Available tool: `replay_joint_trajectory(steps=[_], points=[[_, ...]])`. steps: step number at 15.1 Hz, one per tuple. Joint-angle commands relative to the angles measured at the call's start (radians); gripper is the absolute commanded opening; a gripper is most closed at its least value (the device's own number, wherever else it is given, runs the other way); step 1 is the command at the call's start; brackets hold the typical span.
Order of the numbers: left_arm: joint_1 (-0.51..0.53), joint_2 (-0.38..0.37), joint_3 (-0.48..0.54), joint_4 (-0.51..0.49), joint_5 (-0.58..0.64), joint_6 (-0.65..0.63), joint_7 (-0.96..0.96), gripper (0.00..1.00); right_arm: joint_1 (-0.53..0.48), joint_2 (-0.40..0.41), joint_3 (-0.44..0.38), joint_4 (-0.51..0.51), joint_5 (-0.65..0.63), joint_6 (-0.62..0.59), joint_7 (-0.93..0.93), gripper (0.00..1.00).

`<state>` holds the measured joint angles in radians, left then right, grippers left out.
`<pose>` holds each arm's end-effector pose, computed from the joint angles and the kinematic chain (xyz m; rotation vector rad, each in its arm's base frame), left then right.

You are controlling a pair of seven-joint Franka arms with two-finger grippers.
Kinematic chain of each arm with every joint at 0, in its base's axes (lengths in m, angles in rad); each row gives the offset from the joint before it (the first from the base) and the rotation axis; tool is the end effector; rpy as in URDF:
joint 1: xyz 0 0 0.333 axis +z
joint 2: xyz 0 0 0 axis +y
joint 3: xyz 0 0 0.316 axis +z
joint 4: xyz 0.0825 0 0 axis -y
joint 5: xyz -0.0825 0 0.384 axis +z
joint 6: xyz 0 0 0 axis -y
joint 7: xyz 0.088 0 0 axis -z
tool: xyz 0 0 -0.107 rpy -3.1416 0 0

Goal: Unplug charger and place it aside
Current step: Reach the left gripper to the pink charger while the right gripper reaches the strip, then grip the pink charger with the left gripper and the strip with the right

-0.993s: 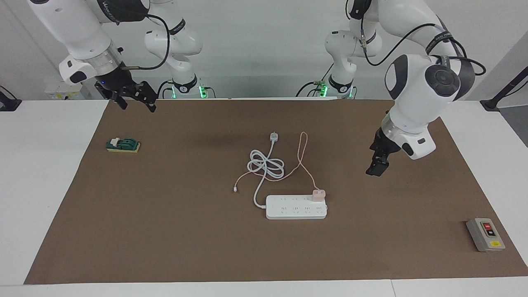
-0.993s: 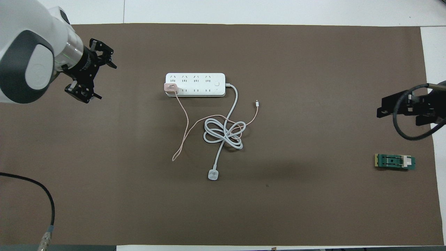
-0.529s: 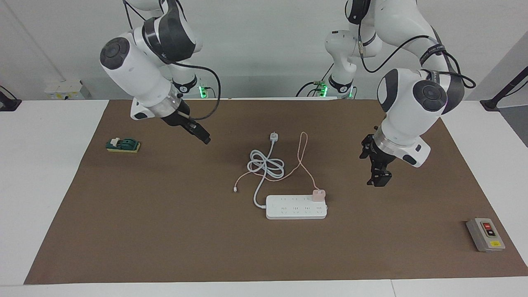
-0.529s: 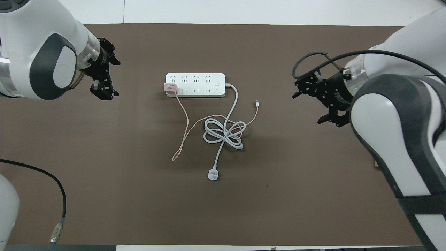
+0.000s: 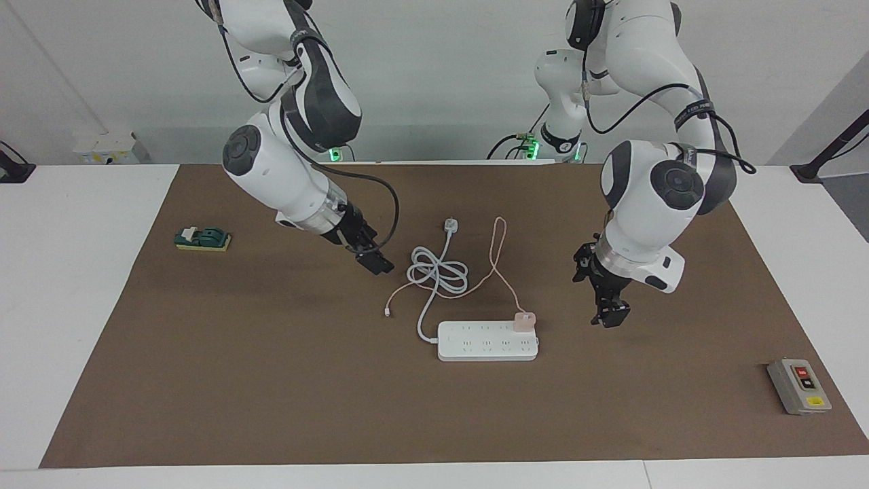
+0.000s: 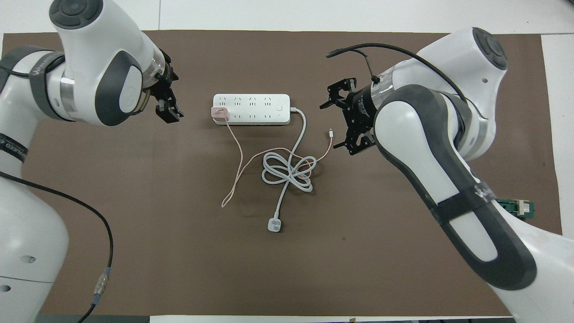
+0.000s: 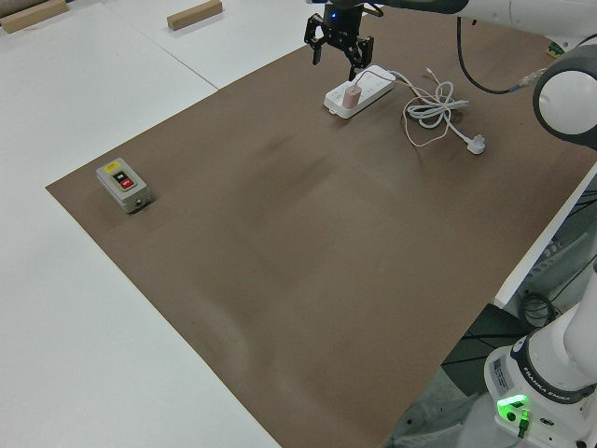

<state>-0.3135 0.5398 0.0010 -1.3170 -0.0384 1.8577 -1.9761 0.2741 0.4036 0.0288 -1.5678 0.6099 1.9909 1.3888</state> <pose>0.6775 -0.2222 0.4256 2.0927 2.3213 -0.0511 0.6395 0.2342 0.4229 -2.1122 1.6709 0.5728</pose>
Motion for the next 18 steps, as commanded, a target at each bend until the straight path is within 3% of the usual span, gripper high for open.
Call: replay_joint_trajectory(steps=[1,6,12,15,18], points=[[-0.035,0.088,0.014,0.111,0.015,-0.006,-0.052,1.0,0.032,0.138,-0.003,0.114,0.085,0.054,0.084,1.0],[-0.045,0.103,0.013,0.104,0.015,-0.029,-0.061,1.0,0.056,0.256,-0.003,0.199,0.151,0.129,0.122,1.0],[-0.07,0.132,0.01,0.101,0.012,-0.025,-0.055,1.0,0.059,0.478,-0.001,0.475,0.172,0.105,0.124,1.0],[-0.09,0.131,0.01,0.091,0.012,-0.023,-0.05,1.0,0.065,0.55,0.002,0.541,0.175,0.123,0.121,1.0],[-0.091,0.129,0.01,0.079,0.012,-0.029,-0.052,1.0,-0.01,0.595,0.121,0.552,0.179,0.102,0.121,1.0]])
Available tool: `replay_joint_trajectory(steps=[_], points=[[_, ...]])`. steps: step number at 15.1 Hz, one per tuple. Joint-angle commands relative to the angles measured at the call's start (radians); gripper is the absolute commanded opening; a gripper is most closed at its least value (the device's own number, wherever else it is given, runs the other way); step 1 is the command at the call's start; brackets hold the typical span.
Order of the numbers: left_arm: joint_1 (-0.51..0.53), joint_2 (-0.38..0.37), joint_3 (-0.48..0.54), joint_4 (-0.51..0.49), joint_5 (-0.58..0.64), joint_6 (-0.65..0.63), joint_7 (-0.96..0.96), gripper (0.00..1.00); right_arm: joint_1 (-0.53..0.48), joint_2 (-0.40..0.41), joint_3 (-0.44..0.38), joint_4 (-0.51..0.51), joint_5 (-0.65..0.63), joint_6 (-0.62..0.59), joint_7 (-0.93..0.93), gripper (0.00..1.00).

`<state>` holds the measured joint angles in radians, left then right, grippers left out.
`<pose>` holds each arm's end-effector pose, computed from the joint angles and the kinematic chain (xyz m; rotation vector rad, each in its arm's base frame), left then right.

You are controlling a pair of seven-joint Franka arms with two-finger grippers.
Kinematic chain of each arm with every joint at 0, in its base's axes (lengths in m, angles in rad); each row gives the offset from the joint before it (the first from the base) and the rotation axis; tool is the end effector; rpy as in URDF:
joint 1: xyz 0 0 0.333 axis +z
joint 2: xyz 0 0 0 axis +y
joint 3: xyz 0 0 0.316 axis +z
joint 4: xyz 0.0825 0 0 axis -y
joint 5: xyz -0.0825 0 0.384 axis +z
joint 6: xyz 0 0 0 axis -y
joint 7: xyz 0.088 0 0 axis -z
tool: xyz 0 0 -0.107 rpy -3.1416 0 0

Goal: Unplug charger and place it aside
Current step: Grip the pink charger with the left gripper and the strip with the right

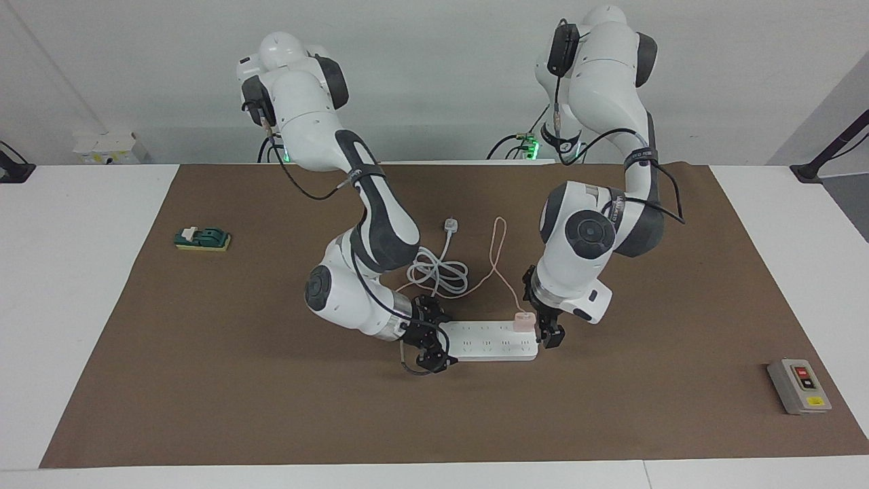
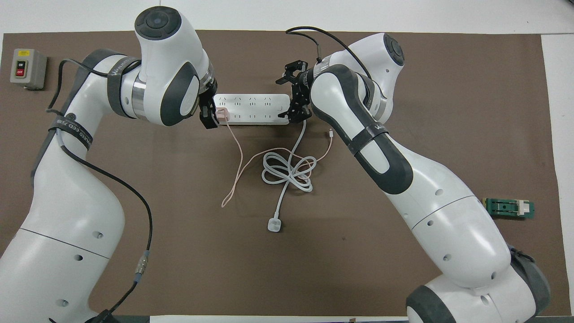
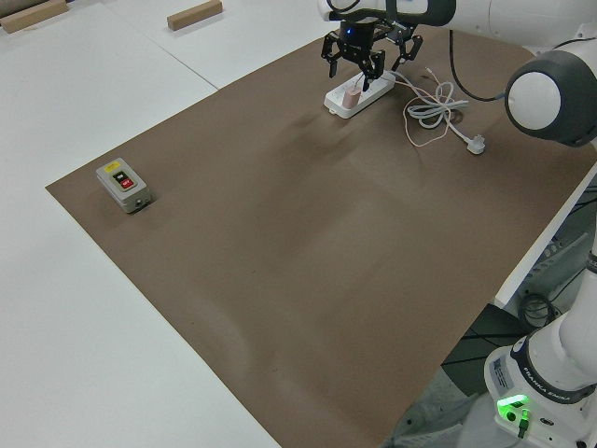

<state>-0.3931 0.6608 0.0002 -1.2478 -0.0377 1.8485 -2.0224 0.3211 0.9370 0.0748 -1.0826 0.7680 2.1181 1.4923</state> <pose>0.6734 -0.2823 0.3704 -2.1118 -2.2653 0.0849 0.7244 0.3147 0.2781 -1.8493 1.7492 0.7132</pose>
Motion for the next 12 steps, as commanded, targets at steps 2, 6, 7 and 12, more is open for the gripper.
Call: replay_joint_trajectory(steps=[2,6,7,12], points=[[-0.015,0.005,0.011,0.008,0.009,-0.025,-0.006,1.0,-0.062,0.072,0.094,0.069,0.019,-0.027,0.019,1.0],[-0.023,0.003,0.011,-0.019,0.009,-0.023,-0.004,1.0,-0.062,0.075,0.095,0.069,0.019,-0.032,0.017,1.0],[-0.023,0.003,0.011,-0.022,0.009,-0.023,-0.004,1.0,-0.06,0.075,0.097,0.069,0.019,-0.029,0.017,1.0],[-0.03,0.003,0.011,-0.042,0.009,-0.023,-0.004,1.0,-0.048,0.086,0.097,0.066,0.016,-0.018,-0.003,1.0]])
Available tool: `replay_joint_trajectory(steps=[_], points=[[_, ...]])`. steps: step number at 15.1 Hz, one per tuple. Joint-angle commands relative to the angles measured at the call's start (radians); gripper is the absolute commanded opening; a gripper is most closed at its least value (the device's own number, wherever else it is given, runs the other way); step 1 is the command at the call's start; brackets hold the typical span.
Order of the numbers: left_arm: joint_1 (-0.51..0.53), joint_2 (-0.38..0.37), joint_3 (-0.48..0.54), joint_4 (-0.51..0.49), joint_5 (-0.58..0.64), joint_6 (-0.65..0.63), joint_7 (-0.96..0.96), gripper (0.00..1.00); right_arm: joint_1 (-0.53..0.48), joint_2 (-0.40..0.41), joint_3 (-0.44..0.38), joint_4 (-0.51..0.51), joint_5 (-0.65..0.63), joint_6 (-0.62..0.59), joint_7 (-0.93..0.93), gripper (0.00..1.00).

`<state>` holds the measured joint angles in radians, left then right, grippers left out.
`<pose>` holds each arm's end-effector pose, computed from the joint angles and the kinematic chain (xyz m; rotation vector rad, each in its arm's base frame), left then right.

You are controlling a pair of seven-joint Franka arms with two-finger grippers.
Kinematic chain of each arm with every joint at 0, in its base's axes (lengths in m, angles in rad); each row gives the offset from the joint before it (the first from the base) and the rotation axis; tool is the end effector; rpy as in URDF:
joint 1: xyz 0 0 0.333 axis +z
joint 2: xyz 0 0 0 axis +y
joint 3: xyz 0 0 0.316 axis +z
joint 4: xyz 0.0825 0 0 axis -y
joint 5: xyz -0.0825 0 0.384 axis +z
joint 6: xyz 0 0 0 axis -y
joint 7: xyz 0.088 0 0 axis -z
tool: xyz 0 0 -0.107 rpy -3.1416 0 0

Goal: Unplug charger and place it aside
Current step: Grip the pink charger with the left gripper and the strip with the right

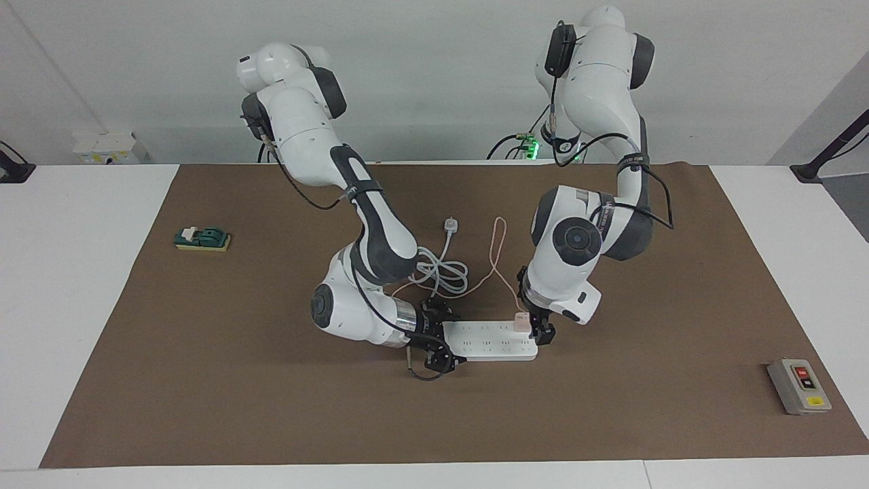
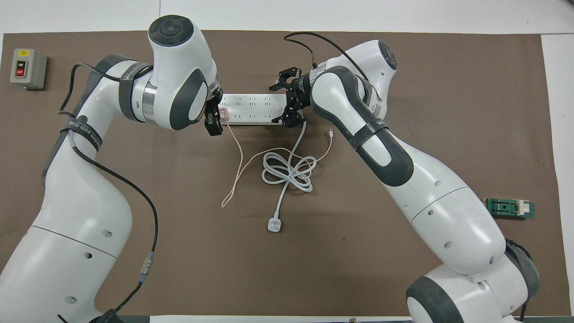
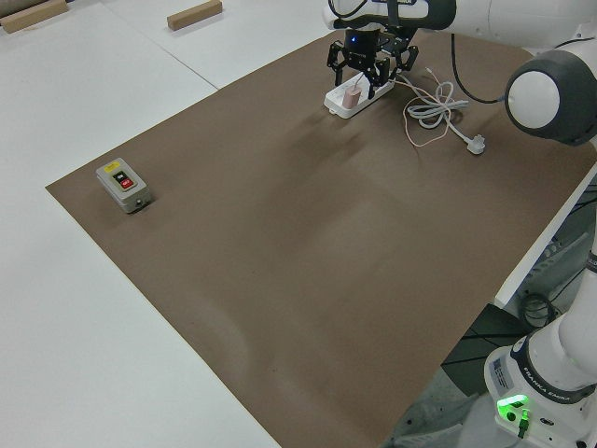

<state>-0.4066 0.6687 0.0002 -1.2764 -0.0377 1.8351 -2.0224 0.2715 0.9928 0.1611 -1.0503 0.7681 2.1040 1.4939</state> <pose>0.6638 -0.2890 0.3502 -2.0936 -2.2166 0.1096 0.7241 0.3193 0.2556 -1.8081 1.7362 0.8198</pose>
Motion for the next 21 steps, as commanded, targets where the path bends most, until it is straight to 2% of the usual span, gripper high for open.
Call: replay_joint_trajectory(steps=[1,9,10,12,13,14,15,21], points=[[-0.017,-0.005,0.011,-0.014,0.009,-0.01,-0.004,1.0,0.003,0.032,0.011,0.033,0.016,-0.002,-0.006,1.0],[-0.017,-0.005,0.011,-0.015,0.009,-0.013,-0.004,1.0,0.024,0.03,0.006,0.01,0.004,0.042,-0.037,1.0],[-0.017,-0.005,0.011,-0.017,0.009,-0.013,-0.004,1.0,0.029,0.03,0.006,0.006,-0.003,0.059,-0.047,0.96],[-0.017,-0.005,0.011,-0.021,0.009,-0.011,-0.004,1.0,0.029,0.027,0.008,-0.016,-0.003,0.097,-0.075,0.81],[-0.017,-0.005,0.011,-0.021,0.009,-0.01,-0.004,1.0,0.029,0.026,0.008,-0.019,-0.006,0.105,-0.081,0.69],[-0.017,-0.005,0.011,-0.021,0.009,-0.008,-0.004,1.0,0.028,0.026,0.008,-0.019,-0.003,0.103,-0.101,0.4],[-0.017,-0.005,0.011,-0.023,0.009,-0.004,-0.003,1.0,0.025,0.024,0.008,-0.019,0.0,0.102,-0.112,0.32],[-0.024,-0.026,0.012,-0.076,0.01,0.067,-0.003,1.0,0.028,0.024,0.008,-0.019,0.01,0.105,-0.118,0.32]])
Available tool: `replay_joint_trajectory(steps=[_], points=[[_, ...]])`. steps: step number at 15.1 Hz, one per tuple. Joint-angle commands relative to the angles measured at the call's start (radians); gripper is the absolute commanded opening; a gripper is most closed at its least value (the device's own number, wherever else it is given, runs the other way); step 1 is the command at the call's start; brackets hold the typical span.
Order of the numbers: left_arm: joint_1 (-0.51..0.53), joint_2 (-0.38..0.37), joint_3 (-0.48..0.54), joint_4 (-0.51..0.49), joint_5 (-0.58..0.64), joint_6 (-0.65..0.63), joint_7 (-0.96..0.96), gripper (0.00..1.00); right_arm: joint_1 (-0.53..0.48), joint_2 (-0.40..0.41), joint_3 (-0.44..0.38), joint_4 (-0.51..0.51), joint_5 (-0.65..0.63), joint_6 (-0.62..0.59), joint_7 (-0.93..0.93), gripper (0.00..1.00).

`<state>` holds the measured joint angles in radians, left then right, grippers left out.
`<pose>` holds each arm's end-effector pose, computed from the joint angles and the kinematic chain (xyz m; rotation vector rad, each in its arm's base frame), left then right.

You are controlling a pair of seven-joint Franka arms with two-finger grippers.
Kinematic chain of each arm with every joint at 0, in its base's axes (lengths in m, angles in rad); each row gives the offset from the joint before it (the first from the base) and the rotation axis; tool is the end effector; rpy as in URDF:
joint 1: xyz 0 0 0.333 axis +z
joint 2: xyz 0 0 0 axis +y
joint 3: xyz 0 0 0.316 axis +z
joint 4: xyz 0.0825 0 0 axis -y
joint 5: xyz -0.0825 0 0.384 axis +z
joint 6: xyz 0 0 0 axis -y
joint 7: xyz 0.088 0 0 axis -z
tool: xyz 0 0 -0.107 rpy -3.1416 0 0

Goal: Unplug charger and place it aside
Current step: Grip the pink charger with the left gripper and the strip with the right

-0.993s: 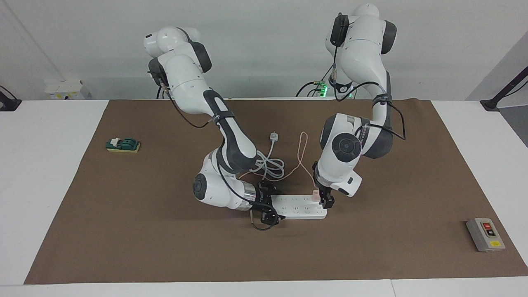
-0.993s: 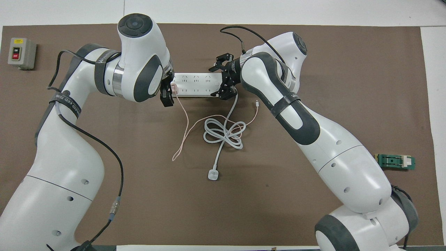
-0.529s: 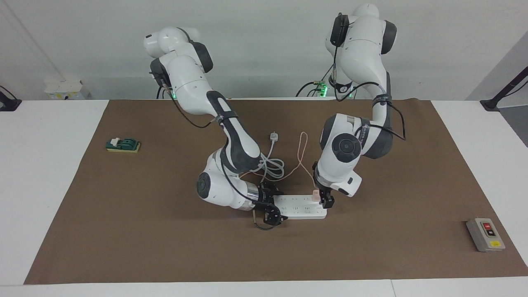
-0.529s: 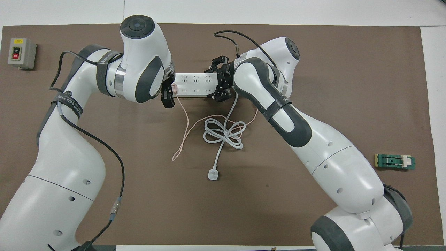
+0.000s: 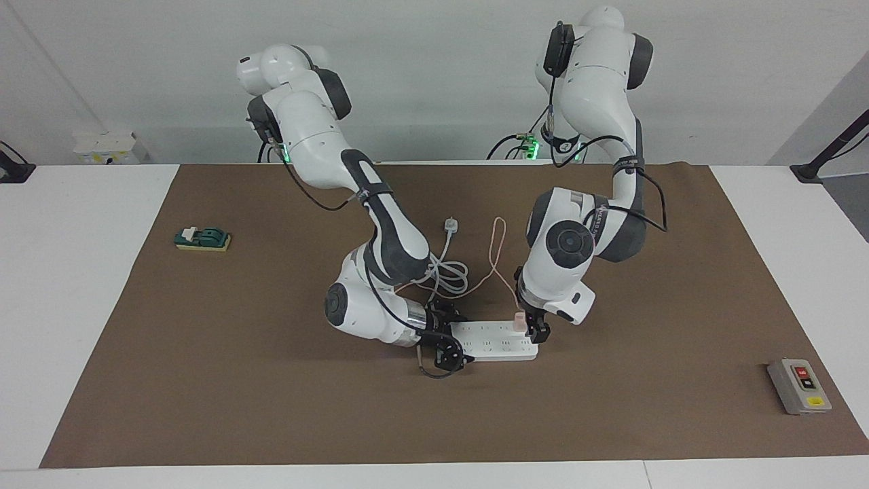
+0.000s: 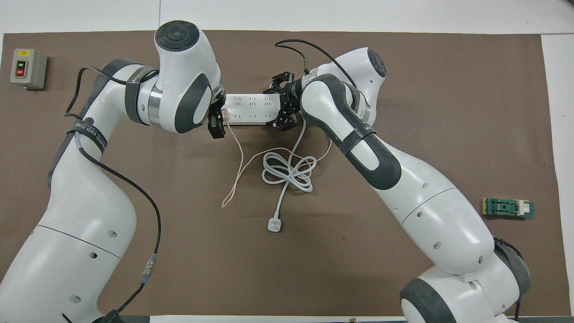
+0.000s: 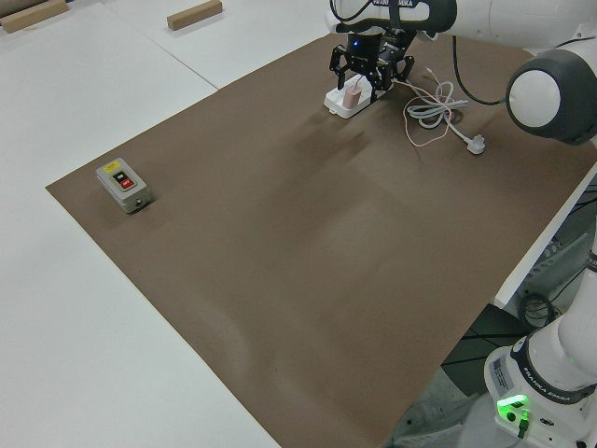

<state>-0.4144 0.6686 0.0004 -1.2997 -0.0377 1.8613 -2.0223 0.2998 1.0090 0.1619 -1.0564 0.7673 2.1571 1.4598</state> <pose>0.6605 -0.2935 0.3415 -2.1030 -2.2112 0.1070 0.7181 0.3363 0.2428 -1.8335 1.7038 0.7785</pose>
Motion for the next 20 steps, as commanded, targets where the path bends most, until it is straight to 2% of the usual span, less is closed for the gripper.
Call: replay_joint_trajectory(steps=[1,5,9,20], points=[[-0.017,-0.029,0.012,-0.061,0.012,0.053,-0.003,1.0,-0.001,0.008,0.007,-0.013,0.012,0.052,-0.084,0.33],[-0.018,-0.04,0.012,-0.084,0.013,0.076,-0.003,1.0,0.001,0.008,0.007,-0.013,0.01,0.052,-0.082,0.33],[-0.023,-0.147,0.012,-0.233,0.015,0.183,-0.003,1.0,0.001,0.008,0.007,-0.013,0.012,0.052,-0.082,0.34],[-0.027,-0.129,0.012,-0.227,0.056,0.191,-0.001,0.99,0.001,0.008,0.007,-0.013,0.012,0.055,-0.082,0.34]])
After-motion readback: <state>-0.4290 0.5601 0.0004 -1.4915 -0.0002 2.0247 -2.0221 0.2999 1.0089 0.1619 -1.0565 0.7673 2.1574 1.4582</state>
